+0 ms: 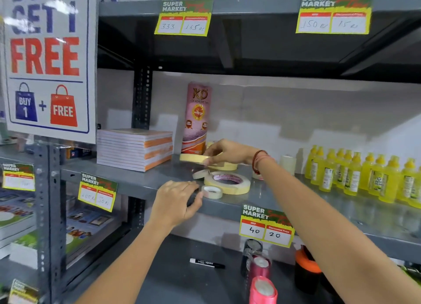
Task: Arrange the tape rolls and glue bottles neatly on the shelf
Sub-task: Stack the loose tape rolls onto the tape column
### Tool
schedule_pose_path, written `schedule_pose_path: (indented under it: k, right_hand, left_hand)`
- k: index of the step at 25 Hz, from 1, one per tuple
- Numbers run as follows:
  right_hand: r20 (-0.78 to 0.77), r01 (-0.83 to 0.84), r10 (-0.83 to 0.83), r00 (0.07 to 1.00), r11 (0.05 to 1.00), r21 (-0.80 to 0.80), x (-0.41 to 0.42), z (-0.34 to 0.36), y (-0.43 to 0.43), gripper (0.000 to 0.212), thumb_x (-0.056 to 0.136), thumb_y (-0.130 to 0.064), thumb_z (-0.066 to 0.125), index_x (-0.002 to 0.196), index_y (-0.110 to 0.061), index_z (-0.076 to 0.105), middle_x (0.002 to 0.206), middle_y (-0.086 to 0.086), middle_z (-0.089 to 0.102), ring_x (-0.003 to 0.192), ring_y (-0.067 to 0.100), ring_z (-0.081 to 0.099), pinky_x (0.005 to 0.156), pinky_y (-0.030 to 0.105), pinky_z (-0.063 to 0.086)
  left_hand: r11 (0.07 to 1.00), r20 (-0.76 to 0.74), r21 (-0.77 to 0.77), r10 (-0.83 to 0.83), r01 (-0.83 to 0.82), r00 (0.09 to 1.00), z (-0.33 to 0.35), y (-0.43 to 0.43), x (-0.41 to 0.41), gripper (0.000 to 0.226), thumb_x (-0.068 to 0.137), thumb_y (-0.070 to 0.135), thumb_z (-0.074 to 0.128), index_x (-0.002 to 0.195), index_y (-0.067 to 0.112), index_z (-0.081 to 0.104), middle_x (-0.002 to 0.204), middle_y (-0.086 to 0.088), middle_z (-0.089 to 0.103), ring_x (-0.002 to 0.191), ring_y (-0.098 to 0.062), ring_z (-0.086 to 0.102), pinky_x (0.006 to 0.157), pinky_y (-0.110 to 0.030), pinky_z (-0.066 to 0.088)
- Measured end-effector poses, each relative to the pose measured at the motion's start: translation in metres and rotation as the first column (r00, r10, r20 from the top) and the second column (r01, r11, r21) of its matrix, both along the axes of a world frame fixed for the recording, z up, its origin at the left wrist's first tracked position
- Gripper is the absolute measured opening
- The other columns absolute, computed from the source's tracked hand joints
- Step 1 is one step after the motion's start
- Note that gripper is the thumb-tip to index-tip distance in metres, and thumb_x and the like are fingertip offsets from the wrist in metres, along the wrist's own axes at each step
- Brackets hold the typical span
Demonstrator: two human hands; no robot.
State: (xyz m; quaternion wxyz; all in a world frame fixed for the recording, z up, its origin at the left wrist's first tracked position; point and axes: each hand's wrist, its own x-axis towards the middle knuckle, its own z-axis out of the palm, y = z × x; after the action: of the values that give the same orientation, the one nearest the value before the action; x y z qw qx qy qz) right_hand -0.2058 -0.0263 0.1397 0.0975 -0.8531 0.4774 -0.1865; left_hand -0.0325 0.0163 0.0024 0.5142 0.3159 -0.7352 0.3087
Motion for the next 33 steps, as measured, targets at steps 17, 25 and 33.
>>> schedule_pose_path:
  k: [17, 25, 33]
  right_hand:
    - [0.008, 0.422, -0.433, 0.901, 0.873, -0.244, -0.016, 0.010, -0.124, 0.045, 0.084, -0.034, 0.065, 0.117, -0.004, 0.060, 0.126, 0.015, 0.062, 0.115, 0.031, 0.056, 0.099, 0.039, 0.047]
    - [-0.034, 0.400, -0.419, 0.907, 0.885, -0.238, -0.018, 0.010, -0.122, 0.053, 0.081, -0.035, 0.069, 0.119, 0.000, 0.058, 0.126, 0.019, 0.060, 0.115, 0.033, 0.054, 0.088, 0.030, 0.044]
    - [-0.055, 0.076, -0.068, 0.996, 0.985, 0.153, -0.024, 0.021, -0.032, 0.005, 0.080, -0.022, 0.071, 0.083, -0.019, 0.072, 0.072, -0.006, 0.070, 0.073, 0.009, 0.065, 0.065, 0.018, 0.053]
  left_hand:
    - [1.000, -0.011, -0.023, 0.011, -0.011, 1.000, -0.001, -0.008, -0.001, 0.037, 0.078, 0.030, 0.045, 0.070, 0.009, 0.075, 0.066, -0.001, 0.074, 0.054, -0.019, 0.068, 0.047, -0.028, 0.052]
    - [1.000, -0.004, 0.005, 0.020, -0.020, 1.000, -0.001, -0.009, 0.000, 0.039, 0.080, 0.031, 0.045, 0.072, 0.008, 0.075, 0.068, -0.002, 0.075, 0.056, -0.020, 0.069, 0.048, -0.027, 0.052]
    - [1.000, -0.024, 0.017, 0.018, -0.018, 1.000, -0.001, -0.003, -0.002, 0.039, 0.080, 0.028, 0.045, 0.070, 0.005, 0.075, 0.067, -0.004, 0.075, 0.055, -0.021, 0.069, 0.050, -0.028, 0.050]
